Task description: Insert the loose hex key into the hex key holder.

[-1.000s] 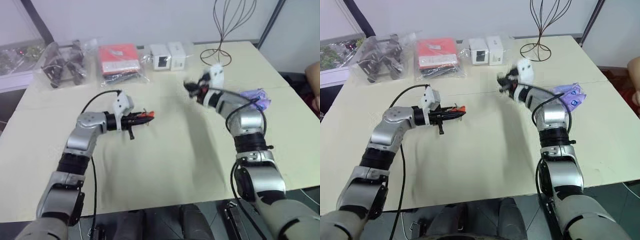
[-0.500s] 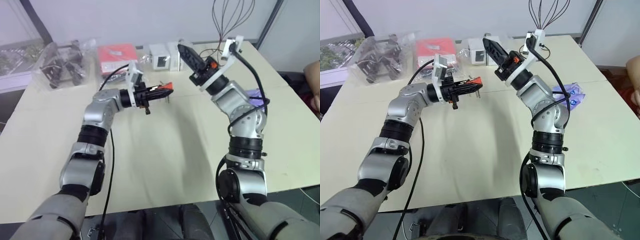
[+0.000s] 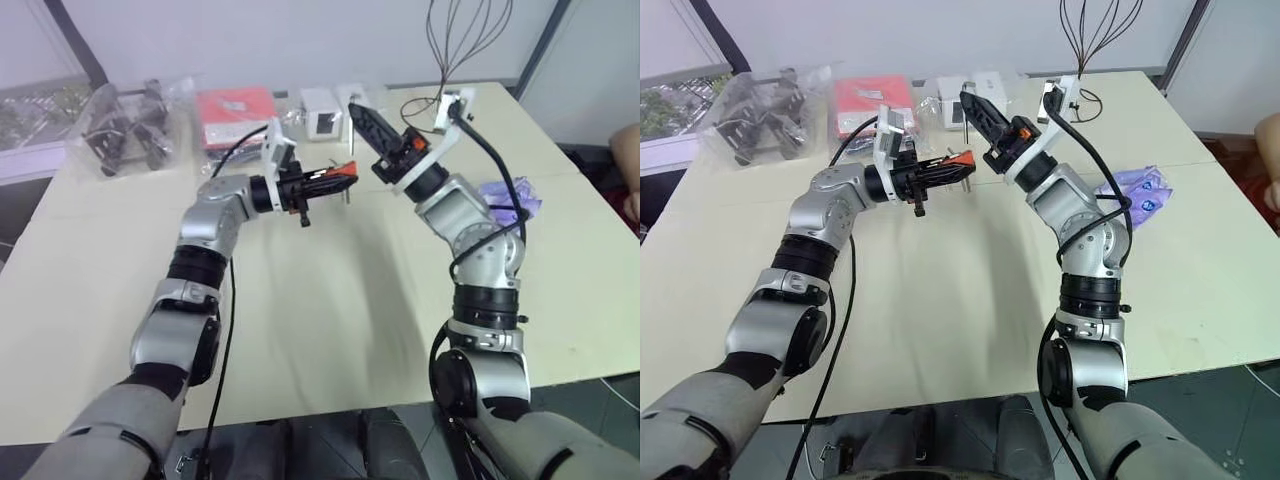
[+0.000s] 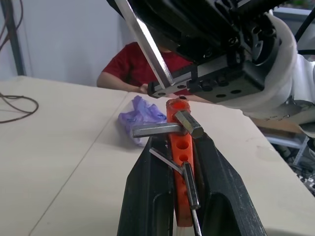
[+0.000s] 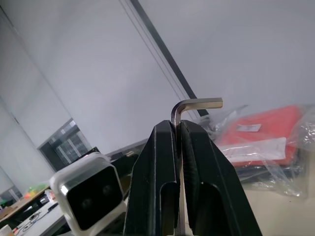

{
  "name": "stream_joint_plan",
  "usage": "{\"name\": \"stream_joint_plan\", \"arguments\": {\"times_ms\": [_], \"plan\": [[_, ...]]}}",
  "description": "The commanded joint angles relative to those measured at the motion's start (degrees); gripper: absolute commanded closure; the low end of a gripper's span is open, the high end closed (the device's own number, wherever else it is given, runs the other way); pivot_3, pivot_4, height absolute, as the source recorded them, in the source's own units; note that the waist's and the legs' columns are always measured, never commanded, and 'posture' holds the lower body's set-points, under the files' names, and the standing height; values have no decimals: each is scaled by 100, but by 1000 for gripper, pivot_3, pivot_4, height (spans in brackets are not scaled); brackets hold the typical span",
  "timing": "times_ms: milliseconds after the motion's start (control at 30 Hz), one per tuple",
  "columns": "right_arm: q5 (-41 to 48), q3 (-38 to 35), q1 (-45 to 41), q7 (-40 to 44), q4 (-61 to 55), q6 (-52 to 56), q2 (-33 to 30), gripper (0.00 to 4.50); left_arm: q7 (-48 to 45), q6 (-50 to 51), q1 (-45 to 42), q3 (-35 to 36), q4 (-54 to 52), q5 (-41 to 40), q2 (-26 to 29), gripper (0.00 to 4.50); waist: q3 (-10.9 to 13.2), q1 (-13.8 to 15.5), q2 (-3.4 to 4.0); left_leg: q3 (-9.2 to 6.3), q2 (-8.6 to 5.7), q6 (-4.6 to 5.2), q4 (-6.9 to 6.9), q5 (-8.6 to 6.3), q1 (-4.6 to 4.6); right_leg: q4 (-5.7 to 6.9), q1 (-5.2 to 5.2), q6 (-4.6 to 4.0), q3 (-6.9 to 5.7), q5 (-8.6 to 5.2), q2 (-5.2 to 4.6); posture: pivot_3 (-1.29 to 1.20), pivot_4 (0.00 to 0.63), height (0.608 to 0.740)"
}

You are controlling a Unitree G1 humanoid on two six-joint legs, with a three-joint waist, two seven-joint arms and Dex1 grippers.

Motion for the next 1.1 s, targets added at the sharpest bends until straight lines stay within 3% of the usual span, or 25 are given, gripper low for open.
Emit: {"name": "stream_joint_plan", "arguments": {"times_ms": [33,1100], "plan": [[188,43,-33,-28,-313,-5,2,4457,60,-179,-168,161,-49,-14,16,4500,0,-1,0,0,0,0,0,0,0,0,0,0,0,0,0,0,150,740],[20,67,107,84,216,-323,-167,4457,126,433,-108,520,-481,-442,17,4500,0,3,0,0,0,0,0,0,-1,0,-1,0,0,0,0,0,150,740]]}}
